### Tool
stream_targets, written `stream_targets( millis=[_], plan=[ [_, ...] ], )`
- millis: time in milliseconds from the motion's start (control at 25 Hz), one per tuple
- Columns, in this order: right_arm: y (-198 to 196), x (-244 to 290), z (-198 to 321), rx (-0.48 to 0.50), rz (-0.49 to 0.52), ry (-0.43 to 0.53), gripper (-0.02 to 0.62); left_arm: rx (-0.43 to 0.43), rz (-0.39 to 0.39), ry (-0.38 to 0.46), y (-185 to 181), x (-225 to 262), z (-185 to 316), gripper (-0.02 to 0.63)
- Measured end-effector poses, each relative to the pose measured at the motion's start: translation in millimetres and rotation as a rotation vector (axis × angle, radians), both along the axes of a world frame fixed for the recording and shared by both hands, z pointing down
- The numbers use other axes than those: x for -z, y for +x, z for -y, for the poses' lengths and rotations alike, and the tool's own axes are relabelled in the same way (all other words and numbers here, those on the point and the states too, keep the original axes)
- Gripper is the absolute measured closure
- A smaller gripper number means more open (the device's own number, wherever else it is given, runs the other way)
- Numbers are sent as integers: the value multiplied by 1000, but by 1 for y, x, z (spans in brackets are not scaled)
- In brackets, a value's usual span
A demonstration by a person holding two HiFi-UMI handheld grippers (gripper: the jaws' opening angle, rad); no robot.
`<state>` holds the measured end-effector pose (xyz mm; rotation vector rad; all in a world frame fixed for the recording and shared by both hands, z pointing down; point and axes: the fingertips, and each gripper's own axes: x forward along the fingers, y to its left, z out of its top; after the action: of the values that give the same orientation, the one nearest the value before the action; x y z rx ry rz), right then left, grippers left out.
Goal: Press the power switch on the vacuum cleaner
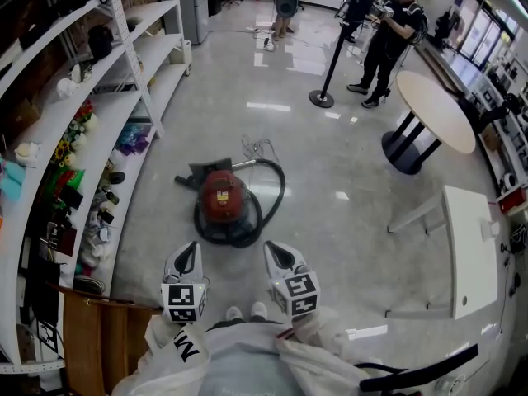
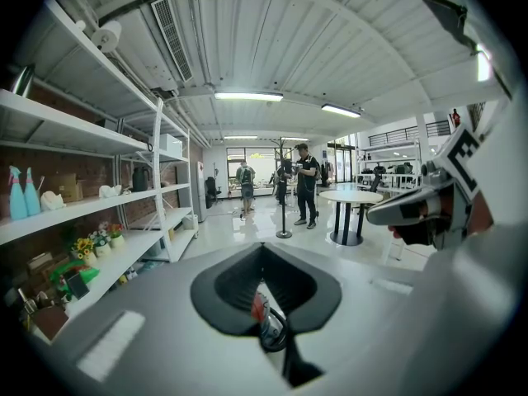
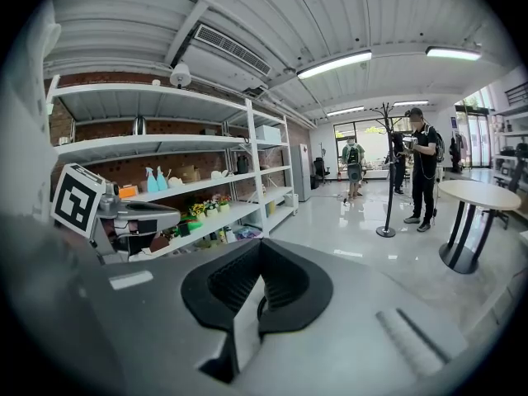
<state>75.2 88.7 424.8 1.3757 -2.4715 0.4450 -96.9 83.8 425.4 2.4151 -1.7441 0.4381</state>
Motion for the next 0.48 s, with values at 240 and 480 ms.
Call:
stream_targets(
  millis=[240, 480],
  plan=[
    [1, 1, 2, -8, 2, 5, 595, -3, 0, 0, 0, -1, 1, 606],
    [-1, 0, 2, -9, -1, 2, 595, -1, -1, -7, -3, -3, 1, 606]
  ],
)
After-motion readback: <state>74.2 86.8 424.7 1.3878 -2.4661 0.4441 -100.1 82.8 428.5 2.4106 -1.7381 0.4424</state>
